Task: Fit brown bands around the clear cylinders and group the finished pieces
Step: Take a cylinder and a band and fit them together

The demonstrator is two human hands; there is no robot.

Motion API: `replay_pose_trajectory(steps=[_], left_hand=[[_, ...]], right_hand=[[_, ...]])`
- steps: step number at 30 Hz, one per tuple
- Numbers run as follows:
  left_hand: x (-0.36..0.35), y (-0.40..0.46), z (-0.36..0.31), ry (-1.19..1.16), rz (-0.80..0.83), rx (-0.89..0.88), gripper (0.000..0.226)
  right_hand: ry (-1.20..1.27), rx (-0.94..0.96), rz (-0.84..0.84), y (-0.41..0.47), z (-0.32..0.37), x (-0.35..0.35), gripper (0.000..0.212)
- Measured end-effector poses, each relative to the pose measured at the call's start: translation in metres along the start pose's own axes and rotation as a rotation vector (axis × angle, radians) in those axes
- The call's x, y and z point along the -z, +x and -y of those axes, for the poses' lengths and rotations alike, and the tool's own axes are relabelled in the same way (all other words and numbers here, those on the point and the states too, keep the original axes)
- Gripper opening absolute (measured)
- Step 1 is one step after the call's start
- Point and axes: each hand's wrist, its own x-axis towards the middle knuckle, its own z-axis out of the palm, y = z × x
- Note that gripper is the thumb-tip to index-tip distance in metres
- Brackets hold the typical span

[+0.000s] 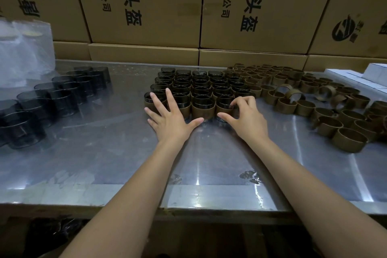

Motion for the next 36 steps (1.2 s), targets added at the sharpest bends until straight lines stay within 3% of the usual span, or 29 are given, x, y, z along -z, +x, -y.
replay_pose_trajectory(steps=[11,17,19,22,24,27,30,36], left_hand=[[0.001,0.004,-0.002,0.022,0.014,-0.001,0.122],[0.007,-0.005,0.000,0.025,-0.020,-0.026,0.119],[0.011,-0.012,0.003,0.095,-0.078,-0.100,0.108],[0.020,-0.024,0.012,0.214,-0.200,-0.287,0.079],[0.033,-0.027,0.024,0.283,-0.219,-0.351,0.069],[0.056,-0.026,0.050,0.438,-0.196,-0.373,0.052],[0.085,-0.022,0.080,0.583,-0.210,-0.288,0.040],[0.123,-0.014,0.129,0.655,-0.227,0.167,0.060]], right_hand=[[-0.055,-0.001,0.034,0.002,0.002,0.000,0.049],[-0.107,0.026,-0.007,-0.009,0.007,0.003,0.075],[-0.082,0.031,-0.036,-0.015,0.009,0.006,0.077],[-0.076,0.066,-0.078,-0.025,0.011,0.013,0.064],[-0.064,0.064,-0.071,-0.030,0.010,0.018,0.040],[-0.156,0.038,0.097,-0.034,0.008,0.021,0.015],[-0.199,0.016,0.157,-0.035,0.009,0.022,0.013],[-0.193,-0.001,0.161,-0.034,0.011,0.021,0.014]])
